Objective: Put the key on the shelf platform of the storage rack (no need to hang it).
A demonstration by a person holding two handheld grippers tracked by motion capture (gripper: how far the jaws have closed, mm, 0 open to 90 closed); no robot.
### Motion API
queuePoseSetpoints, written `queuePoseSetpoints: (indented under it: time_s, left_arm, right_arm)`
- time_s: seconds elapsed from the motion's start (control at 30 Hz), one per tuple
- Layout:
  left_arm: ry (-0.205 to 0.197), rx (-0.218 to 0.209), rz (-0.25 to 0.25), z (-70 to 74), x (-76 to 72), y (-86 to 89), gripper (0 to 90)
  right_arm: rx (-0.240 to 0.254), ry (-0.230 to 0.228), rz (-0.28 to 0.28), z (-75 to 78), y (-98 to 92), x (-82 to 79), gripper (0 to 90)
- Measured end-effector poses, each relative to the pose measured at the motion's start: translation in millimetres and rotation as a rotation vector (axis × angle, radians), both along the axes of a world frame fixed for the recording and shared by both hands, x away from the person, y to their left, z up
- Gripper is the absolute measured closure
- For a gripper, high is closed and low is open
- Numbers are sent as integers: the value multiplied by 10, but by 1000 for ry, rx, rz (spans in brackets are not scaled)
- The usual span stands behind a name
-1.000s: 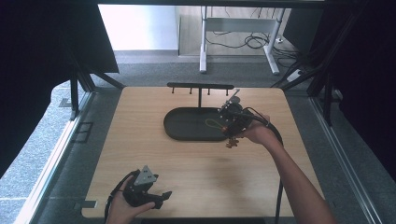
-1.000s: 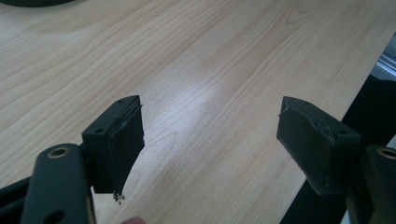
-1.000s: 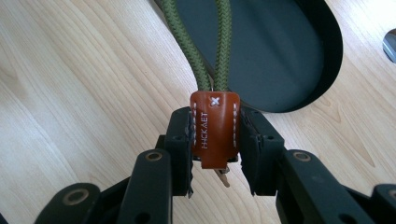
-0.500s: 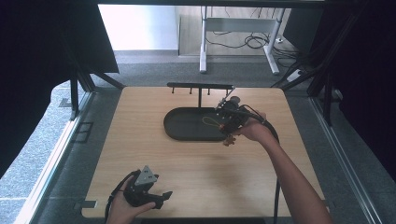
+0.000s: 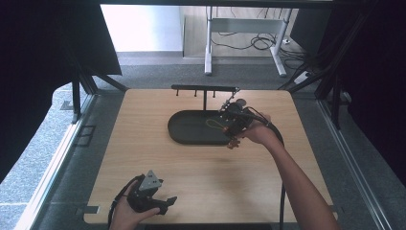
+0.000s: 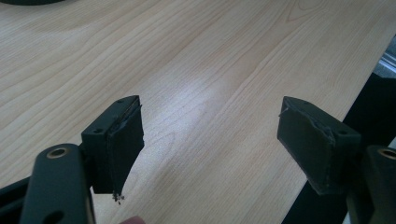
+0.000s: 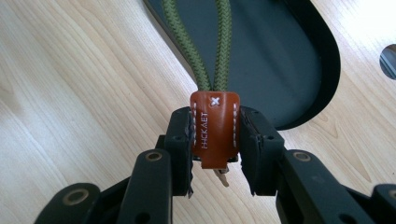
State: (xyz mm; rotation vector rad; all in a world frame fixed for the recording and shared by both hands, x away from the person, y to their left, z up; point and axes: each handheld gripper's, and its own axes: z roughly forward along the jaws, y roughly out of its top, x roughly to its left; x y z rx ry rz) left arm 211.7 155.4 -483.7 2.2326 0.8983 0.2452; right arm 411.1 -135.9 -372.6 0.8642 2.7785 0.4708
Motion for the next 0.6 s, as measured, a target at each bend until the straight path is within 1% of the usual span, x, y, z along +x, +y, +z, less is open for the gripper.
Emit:
queuePoseSetpoints:
  time_s: [0.3, 0.6]
  left_arm:
    - [4, 2, -1, -5, 2, 1, 232]
    - [7, 7, -5, -13, 0, -19, 232]
  right_arm:
    - [-3, -9, 2, 30, 30, 22, 666]
    - [8, -18, 1, 82, 48, 29, 666]
